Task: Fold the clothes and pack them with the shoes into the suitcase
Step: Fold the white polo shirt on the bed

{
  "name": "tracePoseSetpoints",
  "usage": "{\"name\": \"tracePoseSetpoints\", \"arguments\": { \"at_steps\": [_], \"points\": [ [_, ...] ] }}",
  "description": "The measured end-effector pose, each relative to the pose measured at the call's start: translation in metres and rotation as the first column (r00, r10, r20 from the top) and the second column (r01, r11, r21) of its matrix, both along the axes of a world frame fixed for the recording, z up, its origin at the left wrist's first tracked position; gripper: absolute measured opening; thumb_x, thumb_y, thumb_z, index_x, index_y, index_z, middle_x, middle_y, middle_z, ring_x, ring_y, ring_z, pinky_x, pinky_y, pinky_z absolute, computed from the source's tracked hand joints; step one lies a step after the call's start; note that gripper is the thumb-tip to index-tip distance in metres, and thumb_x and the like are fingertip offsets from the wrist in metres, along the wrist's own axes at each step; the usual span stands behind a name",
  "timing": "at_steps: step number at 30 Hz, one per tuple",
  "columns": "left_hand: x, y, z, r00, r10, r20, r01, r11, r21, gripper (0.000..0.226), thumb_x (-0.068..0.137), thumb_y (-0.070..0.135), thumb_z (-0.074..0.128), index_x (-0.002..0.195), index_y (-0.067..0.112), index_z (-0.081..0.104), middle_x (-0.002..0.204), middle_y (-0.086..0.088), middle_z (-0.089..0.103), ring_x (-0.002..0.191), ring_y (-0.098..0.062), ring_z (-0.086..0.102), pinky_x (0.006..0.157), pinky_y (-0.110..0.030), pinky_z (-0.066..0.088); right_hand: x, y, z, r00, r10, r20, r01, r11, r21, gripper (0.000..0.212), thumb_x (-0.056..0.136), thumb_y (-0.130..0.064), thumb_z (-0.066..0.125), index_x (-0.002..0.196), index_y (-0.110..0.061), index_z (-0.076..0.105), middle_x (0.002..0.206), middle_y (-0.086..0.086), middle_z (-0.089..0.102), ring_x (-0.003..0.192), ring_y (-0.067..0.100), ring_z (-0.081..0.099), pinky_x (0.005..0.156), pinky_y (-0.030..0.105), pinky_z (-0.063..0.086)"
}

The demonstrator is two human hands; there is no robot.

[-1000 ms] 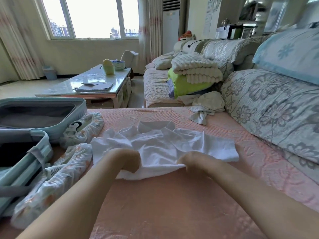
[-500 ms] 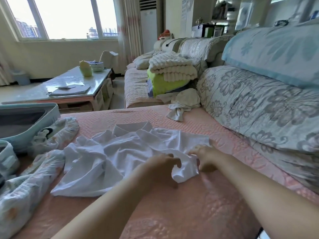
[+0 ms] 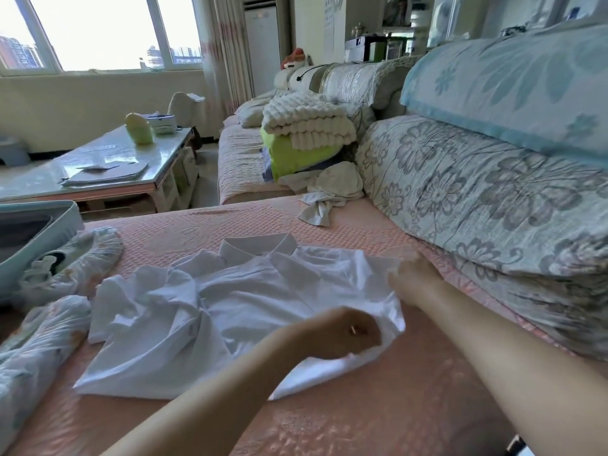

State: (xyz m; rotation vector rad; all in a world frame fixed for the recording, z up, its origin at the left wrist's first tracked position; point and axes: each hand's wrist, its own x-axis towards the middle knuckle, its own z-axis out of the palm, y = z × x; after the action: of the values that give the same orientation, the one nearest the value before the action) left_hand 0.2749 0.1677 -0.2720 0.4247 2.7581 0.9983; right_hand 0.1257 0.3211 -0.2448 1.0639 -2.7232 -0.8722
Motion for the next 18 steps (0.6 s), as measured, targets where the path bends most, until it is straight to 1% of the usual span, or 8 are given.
{"name": "tracePoseSetpoints", "arguments": {
  "at_steps": [3, 5, 6, 8, 11, 14, 16, 18],
  "points": [
    [-0.001, 0.002, 0.000, 0.989, -0.026, 0.149, 0.026, 1.000, 0.003, 0.026, 0.092, 0.005, 0.062, 0.116, 0.015, 0.070, 0.113, -0.003, 0.070, 0.097, -0.014, 0.065, 0.095, -0.028, 0.052, 0.005, -0.007, 0.006, 0.994, -0.047, 0.101, 0.050, 0.998, -0.024, 0.035, 0.100, -0.015, 0.045, 0.131, -0.022, 0.060, 0.136, 0.001, 0.060, 0.130, 0.022, 0.051, 0.121, 0.050, 0.017],
    [-0.007, -0.008, 0.008, 0.985, 0.068, 0.159, -0.080, 0.994, 0.074, 0.032, 0.091, -0.008, 0.052, 0.108, 0.012, 0.071, 0.104, -0.004, 0.071, 0.086, -0.013, 0.068, 0.081, -0.024, 0.056, 0.015, -0.018, 0.009, 0.987, -0.043, 0.155, 0.063, 0.991, -0.120, 0.042, 0.098, -0.014, 0.049, 0.137, -0.027, 0.057, 0.140, -0.003, 0.057, 0.130, 0.021, 0.052, 0.118, 0.047, 0.026],
    [-0.009, -0.016, 0.012, 0.981, 0.132, 0.140, -0.143, 0.987, 0.072, 0.035, 0.089, -0.012, 0.049, 0.100, 0.012, 0.072, 0.097, -0.001, 0.071, 0.081, -0.012, 0.068, 0.073, -0.019, 0.055, 0.020, -0.024, 0.010, 0.982, -0.020, 0.186, 0.063, 0.972, -0.227, 0.045, 0.097, -0.012, 0.048, 0.137, -0.030, 0.057, 0.141, -0.002, 0.057, 0.128, 0.021, 0.054, 0.113, 0.043, 0.034],
    [-0.013, -0.037, 0.018, 0.962, 0.272, 0.007, -0.272, 0.961, -0.042, 0.039, 0.087, -0.012, 0.049, 0.083, 0.021, 0.069, 0.086, 0.007, 0.069, 0.079, -0.012, 0.069, 0.069, -0.017, 0.051, 0.030, -0.037, 0.010, 0.958, 0.053, 0.283, 0.094, 0.872, -0.480, 0.047, 0.093, -0.014, 0.047, 0.134, -0.034, 0.060, 0.139, 0.001, 0.061, 0.121, 0.024, 0.059, 0.103, 0.038, 0.046],
    [-0.013, -0.082, 0.011, 0.885, 0.431, -0.174, -0.459, 0.868, -0.188, 0.038, 0.086, -0.006, 0.048, 0.075, 0.027, 0.063, 0.085, 0.005, 0.066, 0.083, -0.018, 0.065, 0.075, -0.026, 0.050, 0.043, -0.066, 0.003, 0.895, 0.197, 0.399, 0.080, 0.810, -0.580, 0.040, 0.094, -0.029, 0.048, 0.132, -0.033, 0.063, 0.139, 0.000, 0.061, 0.122, 0.023, 0.058, 0.100, 0.035, 0.048],
    [-0.007, -0.124, 0.004, 0.802, 0.538, -0.259, -0.596, 0.751, -0.284, 0.035, 0.086, -0.005, 0.042, 0.090, 0.024, 0.061, 0.107, -0.001, 0.059, 0.101, -0.021, 0.057, 0.086, -0.031, 0.046, 0.056, -0.098, -0.012, 0.855, 0.256, 0.450, 0.026, 0.847, -0.530, 0.048, 0.091, -0.044, 0.052, 0.137, -0.033, 0.057, 0.144, -0.002, 0.056, 0.128, 0.022, 0.053, 0.104, 0.036, 0.045],
    [-0.005, -0.150, 0.000, 0.767, 0.577, -0.281, -0.642, 0.695, -0.324, 0.040, 0.088, -0.005, 0.040, 0.113, 0.019, 0.060, 0.121, -0.004, 0.053, 0.114, -0.023, 0.050, 0.091, -0.031, 0.042, 0.059, -0.117, -0.022, 0.877, 0.246, 0.413, -0.024, 0.880, -0.474, 0.058, 0.087, -0.051, 0.055, 0.142, -0.032, 0.050, 0.143, 0.000, 0.051, 0.130, 0.024, 0.048, 0.106, 0.039, 0.041],
    [-0.004, -0.174, -0.003, 0.756, 0.594, -0.276, -0.653, 0.651, -0.387, 0.047, 0.092, 0.000, 0.042, 0.135, 0.019, 0.050, 0.135, -0.006, 0.047, 0.126, -0.026, 0.043, 0.101, -0.035, 0.041, 0.059, -0.134, -0.029, 0.914, 0.228, 0.336, -0.079, 0.911, -0.404, 0.060, 0.086, -0.051, 0.057, 0.142, -0.029, 0.047, 0.140, 0.004, 0.046, 0.130, 0.026, 0.044, 0.107, 0.041, 0.038]
  ]
}}
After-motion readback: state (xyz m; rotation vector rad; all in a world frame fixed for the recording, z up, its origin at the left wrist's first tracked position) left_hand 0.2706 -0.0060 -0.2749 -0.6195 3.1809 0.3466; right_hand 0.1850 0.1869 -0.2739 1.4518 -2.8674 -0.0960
